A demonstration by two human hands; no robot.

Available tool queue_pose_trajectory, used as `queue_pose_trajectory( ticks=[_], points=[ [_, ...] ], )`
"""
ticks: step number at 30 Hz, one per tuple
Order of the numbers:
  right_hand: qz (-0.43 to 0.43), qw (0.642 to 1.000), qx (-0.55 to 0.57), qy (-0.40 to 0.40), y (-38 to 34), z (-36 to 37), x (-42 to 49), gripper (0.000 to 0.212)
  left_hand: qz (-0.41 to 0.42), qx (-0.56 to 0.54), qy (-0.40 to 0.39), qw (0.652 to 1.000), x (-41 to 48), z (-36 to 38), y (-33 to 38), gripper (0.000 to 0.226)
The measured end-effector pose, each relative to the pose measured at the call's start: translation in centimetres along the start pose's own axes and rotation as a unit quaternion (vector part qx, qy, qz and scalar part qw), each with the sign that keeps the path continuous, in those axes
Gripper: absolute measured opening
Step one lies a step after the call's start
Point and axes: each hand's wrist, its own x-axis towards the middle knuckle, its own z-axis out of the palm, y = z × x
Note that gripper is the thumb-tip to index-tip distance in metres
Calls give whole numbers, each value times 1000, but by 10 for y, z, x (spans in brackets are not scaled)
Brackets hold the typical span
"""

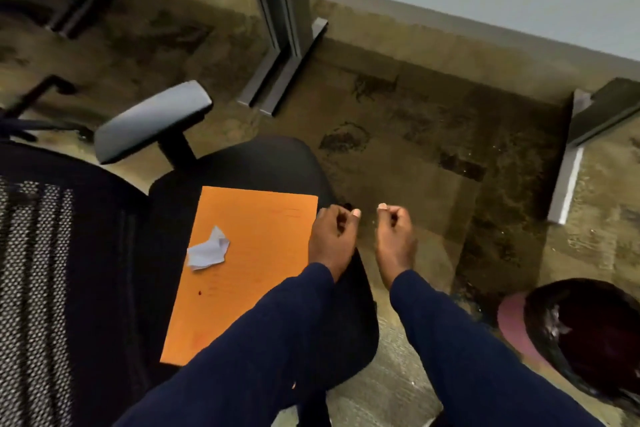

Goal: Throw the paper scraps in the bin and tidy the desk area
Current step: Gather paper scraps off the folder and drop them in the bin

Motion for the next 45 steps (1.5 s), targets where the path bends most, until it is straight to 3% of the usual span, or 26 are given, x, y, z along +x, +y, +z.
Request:
queue_pose_trajectory(
  ticks=[7, 12, 17, 20, 23, 27, 31, 36, 38, 42, 45],
  points=[
    [-132, 987, -51, -78, -30, 94, -43, 5, 69, 86, 135, 985, 9, -95, -53, 19],
    [-201, 954, -116, -191, -39, 141, -81, 29, 8, 196, 245, 949, 6, -146, -106, 40],
    [-297, 868, -252, -307, -38, 179, -104, 58, -110, 282, 185, 935, -9, -170, -157, 69],
    [-338, 810, -335, -342, -32, 196, -112, 66, -128, 291, 137, 938, -17, -173, -176, 67],
    [-372, 767, -385, -353, -28, 204, -114, 62, -118, 288, 138, 940, -22, -174, -182, 53],
    [-407, 738, -413, -346, -29, 206, -113, 39, -95, 310, 162, 932, -25, -177, -180, 35],
    [-393, 768, -388, -325, -29, 199, -112, 30, -91, 296, 186, 932, -27, -179, -175, 18],
    [-260, 893, -250, -269, -29, 172, -105, 9, -47, 254, 186, 948, -32, -168, -164, 6],
    [-207, 923, -203, -251, -28, 160, -101, 6, -36, 237, 172, 956, -32, -161, -156, 8],
    [-148, 950, -166, -219, -28, 128, -85, 32, -21, 206, 132, 969, -27, -132, -128, 6],
    [-133, 961, -157, -186, -24, 95, -67, 34, -8, 162, 102, 981, -24, -103, -101, 15]
  ],
)
